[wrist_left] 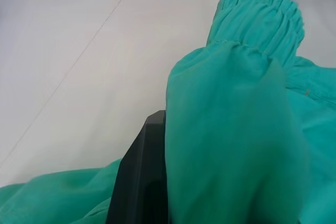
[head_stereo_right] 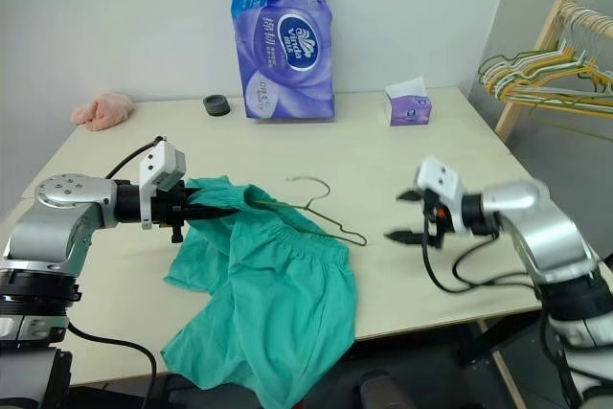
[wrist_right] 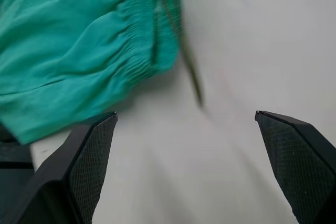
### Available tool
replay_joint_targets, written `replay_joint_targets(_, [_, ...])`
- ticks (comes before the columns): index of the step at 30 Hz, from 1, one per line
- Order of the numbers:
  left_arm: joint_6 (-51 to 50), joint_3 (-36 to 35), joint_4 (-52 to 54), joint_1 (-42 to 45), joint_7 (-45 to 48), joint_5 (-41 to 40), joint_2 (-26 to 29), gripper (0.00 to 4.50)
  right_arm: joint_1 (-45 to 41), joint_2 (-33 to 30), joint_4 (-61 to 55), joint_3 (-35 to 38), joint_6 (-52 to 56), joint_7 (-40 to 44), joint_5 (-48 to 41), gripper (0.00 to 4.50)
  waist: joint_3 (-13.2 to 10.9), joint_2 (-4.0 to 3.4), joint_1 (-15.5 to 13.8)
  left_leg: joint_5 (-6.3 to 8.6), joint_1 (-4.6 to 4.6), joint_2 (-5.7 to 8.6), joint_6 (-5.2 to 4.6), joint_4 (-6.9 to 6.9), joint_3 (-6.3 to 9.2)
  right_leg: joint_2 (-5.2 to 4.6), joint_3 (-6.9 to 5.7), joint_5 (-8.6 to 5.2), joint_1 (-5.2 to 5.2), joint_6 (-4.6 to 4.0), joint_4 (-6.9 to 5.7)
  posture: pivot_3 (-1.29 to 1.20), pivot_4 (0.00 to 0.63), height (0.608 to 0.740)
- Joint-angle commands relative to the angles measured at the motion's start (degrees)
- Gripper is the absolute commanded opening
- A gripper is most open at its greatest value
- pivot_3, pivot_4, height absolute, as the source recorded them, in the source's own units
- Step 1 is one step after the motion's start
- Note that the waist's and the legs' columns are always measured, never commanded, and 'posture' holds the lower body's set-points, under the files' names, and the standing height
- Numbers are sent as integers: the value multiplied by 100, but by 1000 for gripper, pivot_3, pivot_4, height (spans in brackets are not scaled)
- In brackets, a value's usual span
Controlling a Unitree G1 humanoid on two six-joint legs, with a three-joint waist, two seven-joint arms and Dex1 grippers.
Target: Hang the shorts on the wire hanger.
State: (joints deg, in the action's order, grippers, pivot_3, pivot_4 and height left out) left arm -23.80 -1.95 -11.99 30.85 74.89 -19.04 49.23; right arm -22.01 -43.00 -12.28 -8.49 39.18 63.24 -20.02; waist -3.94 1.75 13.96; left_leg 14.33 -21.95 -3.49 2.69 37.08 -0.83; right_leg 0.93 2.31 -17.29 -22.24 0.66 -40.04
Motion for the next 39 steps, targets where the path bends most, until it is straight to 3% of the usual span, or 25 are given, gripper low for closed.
replay_joint_targets(1, [-105, -167, 138, 69, -45, -169, 8, 615, 327, 367, -491, 190, 2, -527, -181, 4500, 0, 0, 44, 0, 1, -1, 0, 3, -1, 0, 2, 0, 0, 0, -3, -231, 10, 740])
replay_joint_targets(11, [-112, -56, 138, 78, -39, -142, 24, 607, -132, 1166, 226, -206, -450, -1625, 592, 4500, 2, -2, 47, -3, 9, 3, 0, 8, -1, 14, 7, 4, 1, -4, -10, -236, 7, 740])
replay_joint_targets(27, [-148, -59, 373, -90, -64, -168, 58, 602, -1744, 1960, 2748, -1516, -1832, -806, 1671, 4500, 5, 0, 70, -3, 8, 1, 0, 10, 4, 12, 2, 5, 1, -5, -14, -225, 0, 740])
replay_joint_targets(31, [-168, -79, 414, -114, -61, -173, 73, 601, -2019, 2128, 3243, -1687, -2028, -798, 1968, 3612, 8, 1, 61, -3, 6, 1, 0, 10, 9, 9, 0, 14, 1, -21, -14, -223, 0, 740])
replay_joint_targets(39, [-157, -120, 442, -165, -46, -186, 123, 599, -2383, 2168, 3961, -1655, -2501, -697, 2325, 817, 8, 1, 63, -3, 5, 1, 0, 12, 7, 2, 1, 21, 1, -32, -15, -216, 0, 740])
